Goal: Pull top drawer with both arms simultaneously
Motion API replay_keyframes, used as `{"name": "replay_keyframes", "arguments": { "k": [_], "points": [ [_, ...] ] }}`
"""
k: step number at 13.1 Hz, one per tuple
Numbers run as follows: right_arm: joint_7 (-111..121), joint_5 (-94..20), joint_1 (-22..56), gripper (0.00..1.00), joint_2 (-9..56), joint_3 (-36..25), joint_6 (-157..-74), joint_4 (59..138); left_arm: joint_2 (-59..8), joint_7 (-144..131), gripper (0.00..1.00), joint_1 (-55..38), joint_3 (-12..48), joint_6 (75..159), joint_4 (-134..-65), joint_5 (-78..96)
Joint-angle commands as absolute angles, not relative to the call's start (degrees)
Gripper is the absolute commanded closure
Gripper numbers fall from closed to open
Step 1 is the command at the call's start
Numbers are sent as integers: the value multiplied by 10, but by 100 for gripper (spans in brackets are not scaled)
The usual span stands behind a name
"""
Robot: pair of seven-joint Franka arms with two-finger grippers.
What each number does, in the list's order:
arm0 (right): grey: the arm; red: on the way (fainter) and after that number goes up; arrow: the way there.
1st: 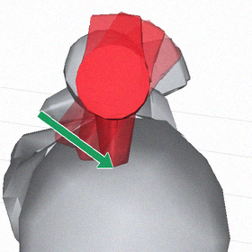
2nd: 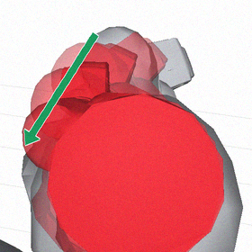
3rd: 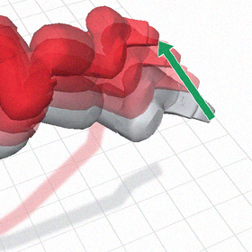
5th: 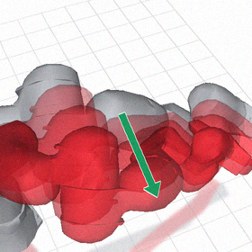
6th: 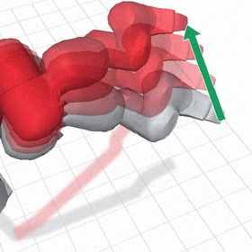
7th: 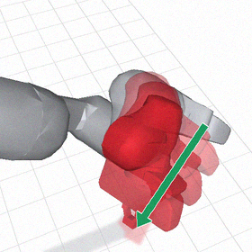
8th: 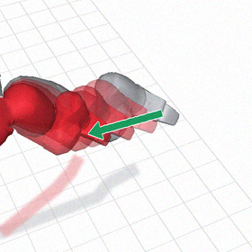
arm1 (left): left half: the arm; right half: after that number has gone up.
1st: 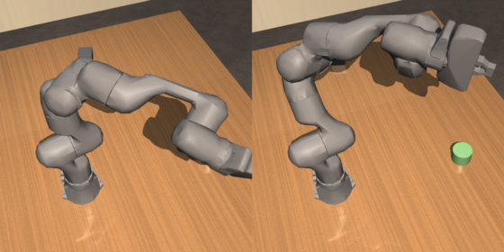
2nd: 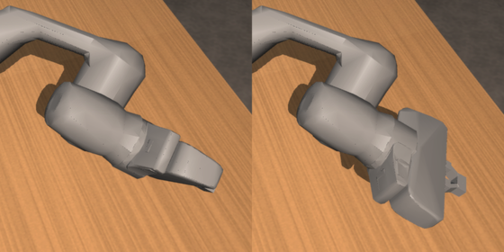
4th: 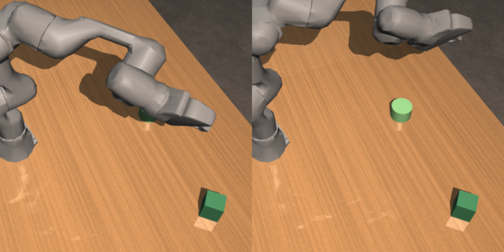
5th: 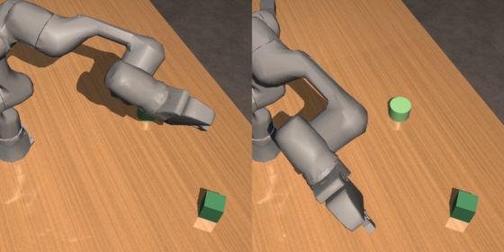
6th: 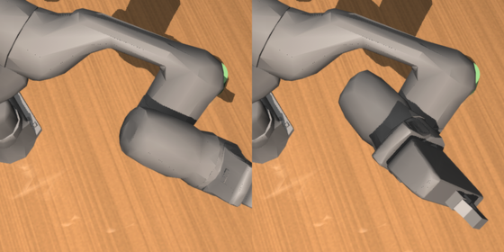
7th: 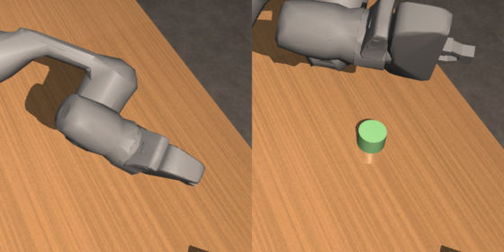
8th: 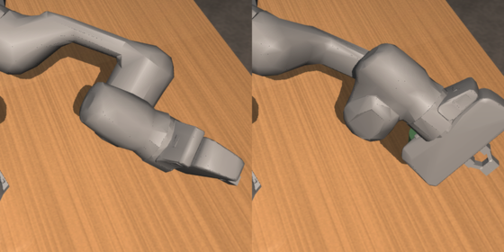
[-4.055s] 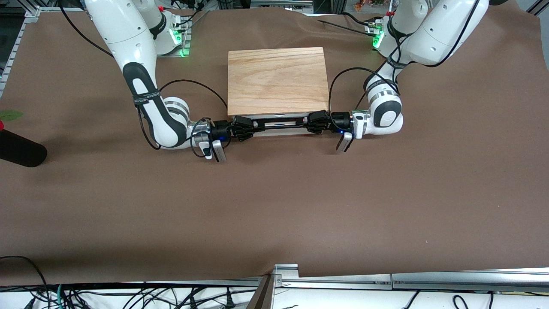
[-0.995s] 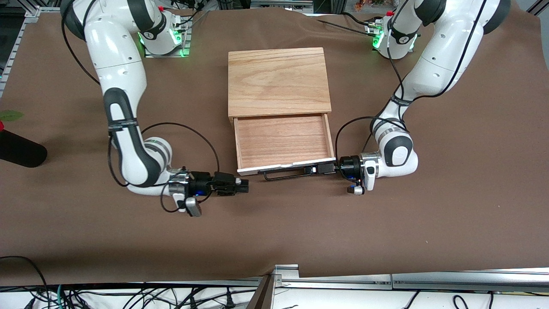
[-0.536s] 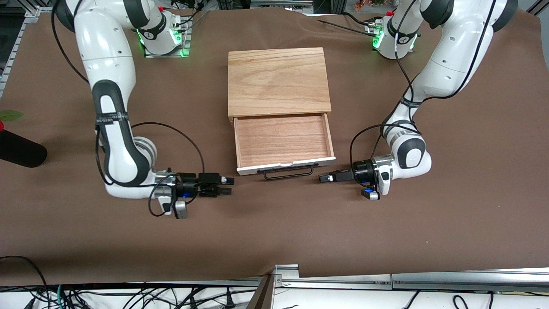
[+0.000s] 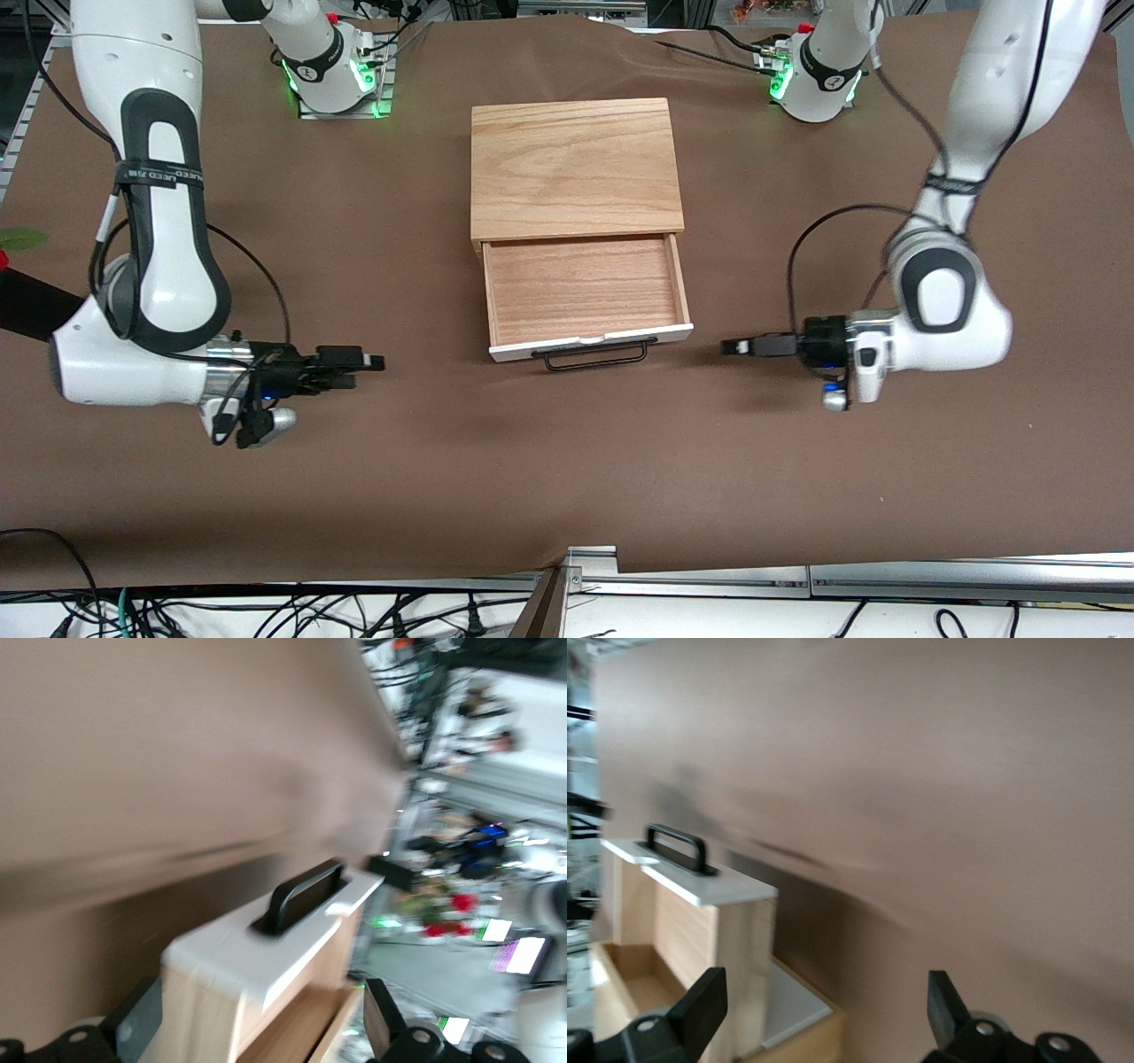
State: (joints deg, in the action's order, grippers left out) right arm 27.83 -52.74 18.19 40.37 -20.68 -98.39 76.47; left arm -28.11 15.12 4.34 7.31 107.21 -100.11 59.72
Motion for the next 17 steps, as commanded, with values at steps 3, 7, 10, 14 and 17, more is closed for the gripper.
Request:
{"name": "replay_keyframes", "arguments": {
  "k": [3, 7, 10, 14, 17],
  "points": [
    [188, -420, 192, 0, 356, -274, -916, 764, -99, 75, 0, 64, 56, 999, -1056, 314],
    [77, -311, 196, 0, 294, -285, -850, 756, 1, 82, 0, 61, 53, 937, -1048, 95],
    [62, -195, 193, 0, 252, -273, -840, 722, 26, 80, 0, 59, 58, 923, -1022, 5],
    [62, -38, 105, 0, 138, -154, -863, 768, 22, 98, 0, 62, 55, 924, -1008, -25],
    [58, -7, 55, 0, 68, -106, -844, 794, 18, 91, 0, 64, 55, 924, -1009, -22]
  ]
}}
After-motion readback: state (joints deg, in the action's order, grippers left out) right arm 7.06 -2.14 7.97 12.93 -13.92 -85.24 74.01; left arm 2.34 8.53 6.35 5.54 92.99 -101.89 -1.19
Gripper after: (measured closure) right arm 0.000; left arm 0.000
